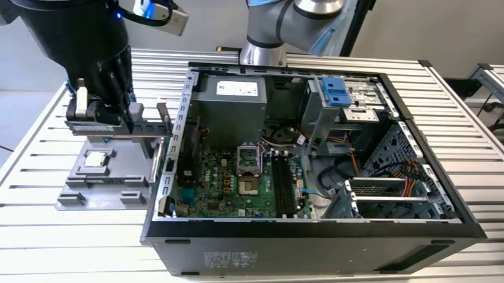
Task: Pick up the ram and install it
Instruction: 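Pick up the ram and move it above insertion slot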
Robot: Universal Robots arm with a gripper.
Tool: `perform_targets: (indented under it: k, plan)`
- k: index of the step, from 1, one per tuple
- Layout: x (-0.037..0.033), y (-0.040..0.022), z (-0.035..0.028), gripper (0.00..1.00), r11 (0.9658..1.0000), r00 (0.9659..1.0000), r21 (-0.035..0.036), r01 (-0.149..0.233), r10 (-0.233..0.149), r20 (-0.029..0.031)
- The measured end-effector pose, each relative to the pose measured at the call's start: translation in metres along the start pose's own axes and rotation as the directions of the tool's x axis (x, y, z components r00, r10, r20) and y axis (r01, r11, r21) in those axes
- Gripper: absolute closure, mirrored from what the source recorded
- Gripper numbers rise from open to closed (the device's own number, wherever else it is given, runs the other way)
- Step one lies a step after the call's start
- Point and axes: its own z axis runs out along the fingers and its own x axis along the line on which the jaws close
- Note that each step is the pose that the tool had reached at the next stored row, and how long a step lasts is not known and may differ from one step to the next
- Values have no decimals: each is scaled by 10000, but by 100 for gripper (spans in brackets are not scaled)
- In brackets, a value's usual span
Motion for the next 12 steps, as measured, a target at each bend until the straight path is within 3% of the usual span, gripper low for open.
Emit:
perform_targets:
  k: [12]
  plan:
    - [0, -148, -2, 100, 10000, 10000, 0, 0, 0, 0]
